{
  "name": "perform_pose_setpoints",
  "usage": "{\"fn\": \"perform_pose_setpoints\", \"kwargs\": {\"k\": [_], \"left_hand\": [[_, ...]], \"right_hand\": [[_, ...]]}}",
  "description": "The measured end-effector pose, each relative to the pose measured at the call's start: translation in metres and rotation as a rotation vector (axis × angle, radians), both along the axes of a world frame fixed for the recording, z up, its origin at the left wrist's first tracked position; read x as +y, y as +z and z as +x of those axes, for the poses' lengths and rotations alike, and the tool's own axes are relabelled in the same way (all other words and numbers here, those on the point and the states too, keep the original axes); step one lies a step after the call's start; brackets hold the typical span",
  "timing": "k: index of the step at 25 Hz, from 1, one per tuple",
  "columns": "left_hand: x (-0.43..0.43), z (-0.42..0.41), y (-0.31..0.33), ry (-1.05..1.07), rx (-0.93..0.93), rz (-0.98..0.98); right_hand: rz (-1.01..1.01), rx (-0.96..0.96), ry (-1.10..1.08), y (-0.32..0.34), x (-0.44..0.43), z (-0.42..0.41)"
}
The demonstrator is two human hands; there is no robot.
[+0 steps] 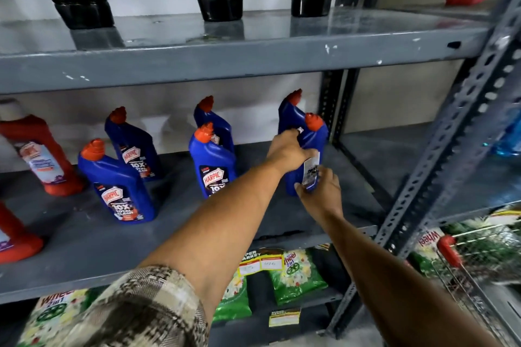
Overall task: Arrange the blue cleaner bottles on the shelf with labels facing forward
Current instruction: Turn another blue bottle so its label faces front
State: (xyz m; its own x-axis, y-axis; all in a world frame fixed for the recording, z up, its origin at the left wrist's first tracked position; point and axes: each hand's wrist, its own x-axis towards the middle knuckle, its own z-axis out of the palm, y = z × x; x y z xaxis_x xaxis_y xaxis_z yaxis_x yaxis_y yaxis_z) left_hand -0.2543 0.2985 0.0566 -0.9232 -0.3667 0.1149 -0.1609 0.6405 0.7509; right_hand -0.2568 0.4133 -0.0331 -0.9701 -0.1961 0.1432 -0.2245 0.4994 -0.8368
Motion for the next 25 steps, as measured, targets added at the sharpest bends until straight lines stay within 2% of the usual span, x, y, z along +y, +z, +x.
{"fn": "perform_pose_setpoints", "kwargs": {"k": [5,8,10,12,14,17,20,25], "left_hand": [[0.010,0.001,0.013,0.116,0.015,0.023],[0.016,-0.001,0.032,0.226,0.062,0.162],[0.011,-0.007,0.047,0.188,0.066,0.336],[-0.001,-0.007,0.059,0.008,0.002,0.431],[-0.020,0.000,0.065,-0.161,-0.027,0.422],[-0.033,0.011,0.055,-0.241,0.101,0.381],[-0.027,0.012,0.037,-0.147,0.201,0.319],[-0.017,0.000,0.006,0.046,0.178,0.256]], "right_hand": [[-0.018,0.043,0.015,0.003,-0.001,0.004],[-0.077,0.121,0.017,0.014,-0.009,0.003],[-0.149,0.138,-0.044,0.024,-0.012,-0.002],[-0.251,0.094,-0.064,0.034,-0.007,-0.009],[-0.248,0.116,0.010,0.036,0.005,-0.020],[-0.255,0.130,0.229,0.032,0.022,-0.036],[-0.229,0.071,0.359,0.023,0.027,-0.048],[-0.177,-0.067,0.390,0.003,0.024,-0.063]]}}
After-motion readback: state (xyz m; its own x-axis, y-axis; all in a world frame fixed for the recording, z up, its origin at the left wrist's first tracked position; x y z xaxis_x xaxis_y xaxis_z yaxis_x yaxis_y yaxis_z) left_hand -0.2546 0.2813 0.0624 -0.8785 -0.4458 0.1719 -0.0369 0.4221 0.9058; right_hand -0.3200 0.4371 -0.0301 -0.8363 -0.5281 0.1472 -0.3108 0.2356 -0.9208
